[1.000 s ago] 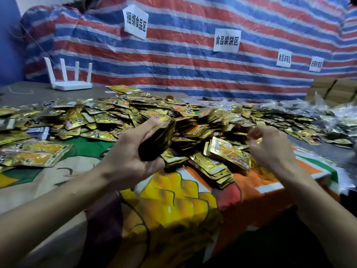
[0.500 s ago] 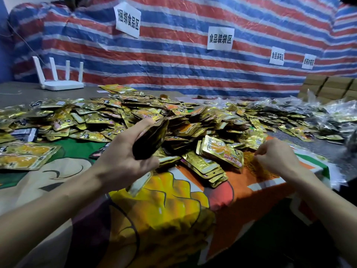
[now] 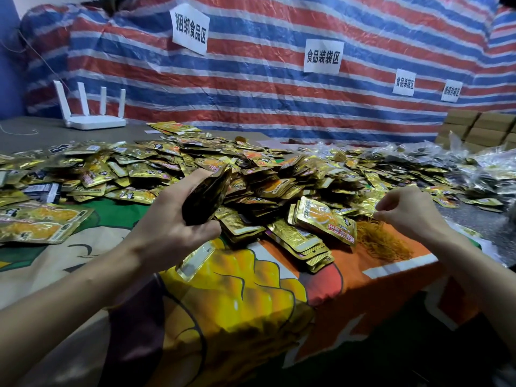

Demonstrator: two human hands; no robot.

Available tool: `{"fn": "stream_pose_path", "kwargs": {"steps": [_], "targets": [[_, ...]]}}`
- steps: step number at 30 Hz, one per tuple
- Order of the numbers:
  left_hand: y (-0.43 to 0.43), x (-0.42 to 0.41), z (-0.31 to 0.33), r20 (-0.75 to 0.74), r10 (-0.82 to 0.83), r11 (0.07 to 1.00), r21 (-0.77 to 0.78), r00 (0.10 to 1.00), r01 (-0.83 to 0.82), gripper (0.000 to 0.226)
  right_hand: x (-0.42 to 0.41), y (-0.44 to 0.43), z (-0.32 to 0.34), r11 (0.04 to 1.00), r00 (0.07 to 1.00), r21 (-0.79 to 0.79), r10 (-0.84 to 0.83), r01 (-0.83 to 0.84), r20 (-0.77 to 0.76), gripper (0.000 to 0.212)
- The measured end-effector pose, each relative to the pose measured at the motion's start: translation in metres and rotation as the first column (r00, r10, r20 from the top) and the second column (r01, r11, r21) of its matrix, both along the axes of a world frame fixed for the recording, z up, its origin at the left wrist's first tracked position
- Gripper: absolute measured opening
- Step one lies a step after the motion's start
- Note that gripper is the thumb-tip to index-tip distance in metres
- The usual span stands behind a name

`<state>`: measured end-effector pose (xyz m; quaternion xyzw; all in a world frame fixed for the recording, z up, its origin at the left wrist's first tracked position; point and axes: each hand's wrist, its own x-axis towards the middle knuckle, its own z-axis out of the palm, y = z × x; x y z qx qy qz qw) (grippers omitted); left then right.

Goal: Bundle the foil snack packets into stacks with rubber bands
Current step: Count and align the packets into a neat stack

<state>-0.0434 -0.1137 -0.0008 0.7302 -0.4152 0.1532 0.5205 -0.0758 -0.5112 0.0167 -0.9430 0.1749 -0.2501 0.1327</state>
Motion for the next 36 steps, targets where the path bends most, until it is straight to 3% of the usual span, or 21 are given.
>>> {"fn": "stream_pose_path", "kwargs": {"steps": [7, 15, 22, 25, 31, 36], "targets": [[0.006, 0.003, -0.002, -0.007, 0.018, 1.000, -0.017, 1.000, -0.019, 0.048, 0.008, -0.003, 0.002, 1.000, 1.000, 0.003, 0.001, -0.001, -0.010, 0.018], [0.014, 0.007, -0.001, -0.024, 0.029, 0.999, -0.024, 0.999, -0.029, 0.047, 0.012, 0.006, 0.016, 0.997, 0.995, -0.057, 0.052, -0.047, 0.080, 0.011], [0.017, 0.010, 0.001, -0.018, 0.033, 0.999, -0.040, 0.999, -0.033, 0.049, 0.013, 0.013, 0.026, 0.992, 0.995, -0.088, 0.095, -0.093, 0.018, 0.011], [0.017, 0.010, 0.000, -0.050, 0.026, 0.997, -0.073, 0.998, -0.029, 0.047, 0.015, 0.012, 0.029, 0.994, 0.994, -0.022, 0.107, -0.107, 0.003, 0.010], [0.017, 0.011, -0.001, -0.165, -0.014, 0.992, -0.127, 0.986, -0.007, 0.048, 0.019, 0.026, 0.040, 0.971, 0.974, 0.125, 0.187, -0.203, 0.127, 0.004], [0.018, 0.016, -0.005, -0.385, -0.169, 0.944, -0.327, 0.907, 0.037, 0.049, 0.022, 0.081, 0.047, 0.830, 0.900, 0.352, 0.375, -0.433, 0.222, 0.006]]}}
